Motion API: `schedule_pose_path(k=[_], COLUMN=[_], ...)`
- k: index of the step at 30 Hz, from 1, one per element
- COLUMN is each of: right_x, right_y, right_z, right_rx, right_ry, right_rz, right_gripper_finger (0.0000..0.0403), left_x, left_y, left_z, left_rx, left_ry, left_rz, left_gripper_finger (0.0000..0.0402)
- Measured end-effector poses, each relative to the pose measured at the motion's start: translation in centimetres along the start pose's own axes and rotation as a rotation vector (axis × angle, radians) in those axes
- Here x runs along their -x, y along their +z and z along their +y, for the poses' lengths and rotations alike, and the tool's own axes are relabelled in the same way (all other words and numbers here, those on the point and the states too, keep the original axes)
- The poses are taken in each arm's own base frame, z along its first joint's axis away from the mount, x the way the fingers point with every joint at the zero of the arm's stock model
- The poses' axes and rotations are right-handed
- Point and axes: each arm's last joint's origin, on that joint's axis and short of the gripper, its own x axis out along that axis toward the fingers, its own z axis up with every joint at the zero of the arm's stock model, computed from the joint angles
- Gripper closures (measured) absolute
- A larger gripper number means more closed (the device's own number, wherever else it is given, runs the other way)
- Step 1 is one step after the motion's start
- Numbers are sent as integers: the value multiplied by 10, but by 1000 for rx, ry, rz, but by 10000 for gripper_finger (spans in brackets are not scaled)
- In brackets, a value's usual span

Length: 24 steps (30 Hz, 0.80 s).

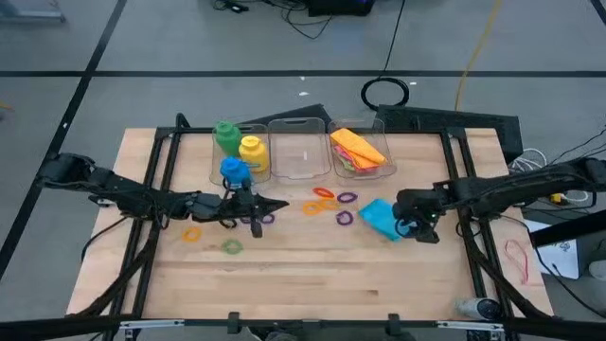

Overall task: Pick & Place Sports Items
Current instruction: Fold the blue cloth, then put the blue cloth into the right transparent bin

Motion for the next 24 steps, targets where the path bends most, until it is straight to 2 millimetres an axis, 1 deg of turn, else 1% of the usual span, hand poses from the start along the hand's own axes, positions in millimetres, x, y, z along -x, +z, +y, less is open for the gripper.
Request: schedule_pose_path(k=[4,9,13,16,20,22,24], right_x=[-5,-21,-24,-18,-2,7,16], right_y=[3,-7,-9,-4,4,8,12], right_z=[-1,-9,-11,-9,-2,0,-1], right_rx=[12,34,36,40,66,67,25], right_ry=[6,14,12,14,14,-19,-85], right_rz=[-27,-56,-77,-102,-148,-182,-223], right_gripper_finger=[202,202,202,202,202,202,202], left_x=[0,0,0,0,0,0,0], left_y=[0,0,0,0,0,0,0], left_z=[0,0,0,0,0,0,0], left_rx=[0,0,-1,-2,1,1,2], left_ry=[0,0,0,0,0,0,0], left_rz=[0,0,0,0,-1,-1,-1], left_gripper_finger=[385,385,385,385,385,385,385])
